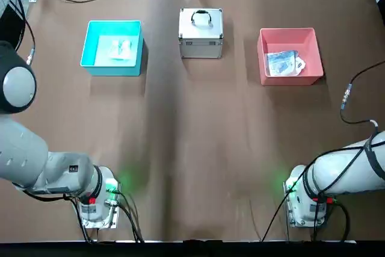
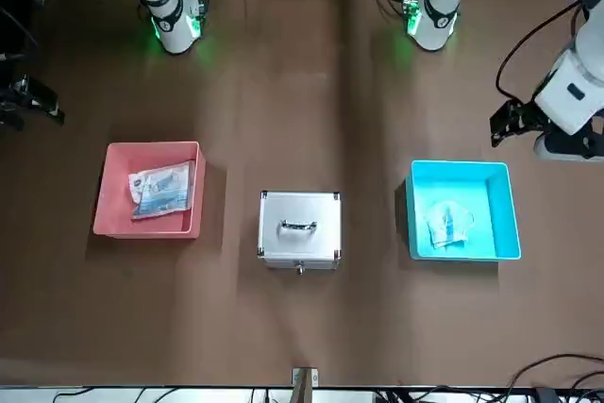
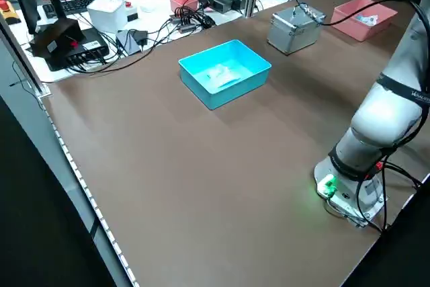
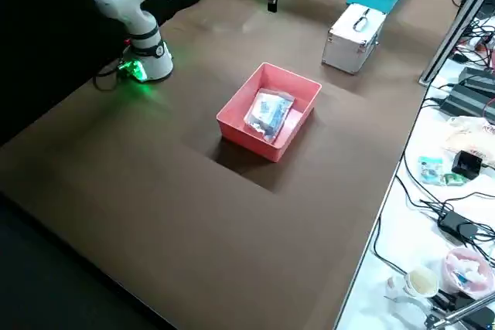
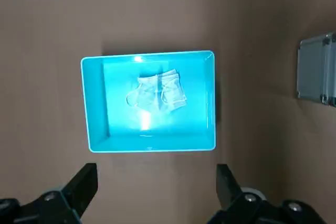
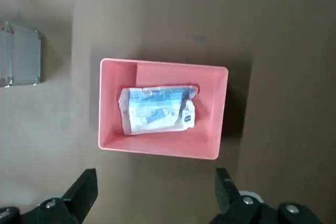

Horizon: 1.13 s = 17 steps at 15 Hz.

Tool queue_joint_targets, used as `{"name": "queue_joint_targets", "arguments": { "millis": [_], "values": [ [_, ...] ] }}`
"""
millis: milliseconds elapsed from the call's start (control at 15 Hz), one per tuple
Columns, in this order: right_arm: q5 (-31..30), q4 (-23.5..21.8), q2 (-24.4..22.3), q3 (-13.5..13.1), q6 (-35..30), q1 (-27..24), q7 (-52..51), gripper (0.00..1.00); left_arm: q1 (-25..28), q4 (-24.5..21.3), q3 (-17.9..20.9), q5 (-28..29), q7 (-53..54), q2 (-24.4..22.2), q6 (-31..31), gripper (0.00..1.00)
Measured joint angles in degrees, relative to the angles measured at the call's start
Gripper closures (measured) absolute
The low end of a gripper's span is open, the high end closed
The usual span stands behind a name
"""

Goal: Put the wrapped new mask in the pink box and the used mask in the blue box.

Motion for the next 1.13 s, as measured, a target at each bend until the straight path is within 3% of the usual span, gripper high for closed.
{"name": "queue_joint_targets", "arguments": {
  "millis": [333,1133],
  "values": [
    [-1.1,-0.1,0.0,0.2,1.3,0.2,0.0,0.01,0.4,-3.1,0.3,-0.1,-0.5,-2.2,1.3,0.00],
    [-1.3,-0.6,0.0,0.1,1.4,0.2,0.2,0.01,0.3,0.0,0.6,-0.8,-0.6,-3.8,-2.5,0.00]
  ]
}}
